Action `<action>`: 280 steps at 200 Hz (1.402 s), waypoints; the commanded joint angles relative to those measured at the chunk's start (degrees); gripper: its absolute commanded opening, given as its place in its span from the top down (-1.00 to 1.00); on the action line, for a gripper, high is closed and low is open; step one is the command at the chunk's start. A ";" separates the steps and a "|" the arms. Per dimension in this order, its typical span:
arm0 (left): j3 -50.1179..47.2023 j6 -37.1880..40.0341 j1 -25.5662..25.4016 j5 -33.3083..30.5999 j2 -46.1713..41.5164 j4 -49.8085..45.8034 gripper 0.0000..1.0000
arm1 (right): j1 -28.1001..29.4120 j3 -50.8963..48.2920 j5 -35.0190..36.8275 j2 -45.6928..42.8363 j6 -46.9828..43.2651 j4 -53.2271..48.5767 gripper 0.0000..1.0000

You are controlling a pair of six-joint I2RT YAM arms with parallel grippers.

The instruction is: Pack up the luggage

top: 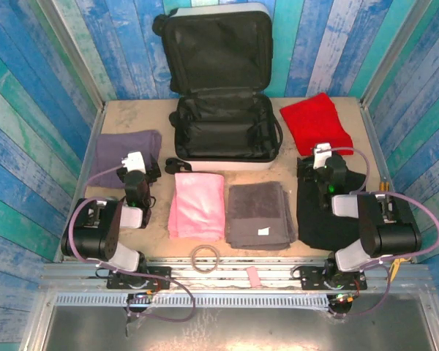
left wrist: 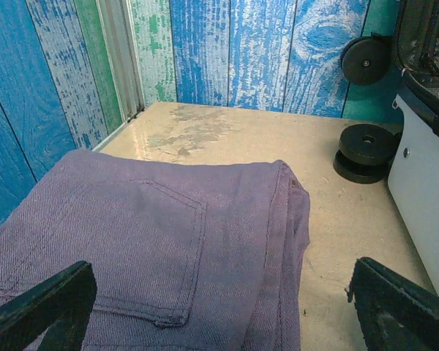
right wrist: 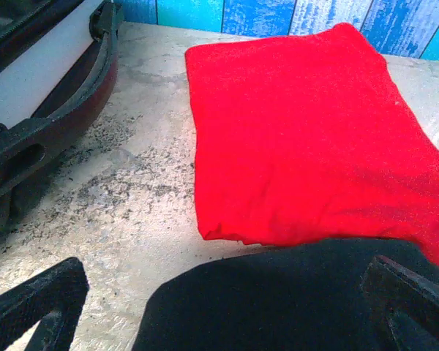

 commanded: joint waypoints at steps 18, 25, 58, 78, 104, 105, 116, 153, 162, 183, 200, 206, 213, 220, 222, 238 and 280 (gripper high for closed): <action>0.51 0.08 0.21 -0.37 0.58 0.89 -0.86 | -0.04 0.72 -0.31 -0.02 -0.37 0.06 -1.00; 0.52 0.01 0.18 -0.37 0.59 0.87 -0.86 | -0.04 0.72 -0.33 0.00 -0.37 -0.01 -1.00; 0.52 0.10 0.23 -0.42 0.64 0.89 -0.86 | -0.04 0.64 -0.31 -0.06 -0.28 0.10 -1.00; 0.50 0.08 0.22 -0.35 0.61 0.86 -0.86 | 0.00 0.66 -0.38 -0.04 -0.28 0.08 -1.00; 0.48 0.05 0.22 -0.35 0.64 0.87 -0.86 | -0.02 0.73 -0.39 -0.03 -0.28 0.04 -1.00; 0.55 0.06 0.23 -0.31 0.66 0.85 -0.86 | 0.02 0.73 -0.39 0.00 -0.28 0.01 -1.00; 0.64 -0.17 0.71 0.78 0.63 0.54 -0.86 | -0.06 0.73 -0.39 -0.02 -0.28 0.01 -1.00; 0.70 -0.18 0.93 1.13 0.53 0.39 -0.87 | -0.16 0.73 -0.55 0.02 -0.19 0.02 -1.00; 0.69 -0.18 0.91 1.14 0.59 0.50 -0.87 | -0.30 0.73 -0.81 0.03 -0.13 0.05 -1.00; 0.75 1.48 0.84 1.82 -0.85 0.92 -0.88 | 0.01 0.38 -0.83 -1.36 -0.51 1.39 -0.91; 5.34 -0.36 0.35 -1.44 -9.23 -14.86 -0.99 | 2.06 6.34 6.34 -10.42 0.94 -15.15 -0.98; 7.04 -2.59 0.17 -4.91 -12.06 -19.19 -0.99 | 1.88 9.80 10.29 -13.07 5.79 -23.27 -1.00; 8.27 -6.13 0.21 -7.45 -16.06 -22.89 -0.96 | 1.13 13.94 12.28 -15.13 10.67 -31.27 -1.00; 9.24 -8.38 0.16 -8.12 -19.11 -25.55 -0.94 | -0.04 17.27 11.41 -16.29 14.48 -36.73 -1.00; 9.47 -8.87 0.17 -8.23 -19.87 -26.18 -0.93 | -0.35 18.02 11.17 -16.49 15.47 -37.81 -1.00; 12.33 -11.12 0.10 -5.01 -24.02 -31.13 -0.90 | -2.84 23.65 7.75 -16.24 22.15 -43.72 -1.00; 19.31 -10.85 -5.21 1.49 -25.93 -42.94 -0.86 | -10.17 39.48 -0.38 -5.02 33.45 -58.68 -0.98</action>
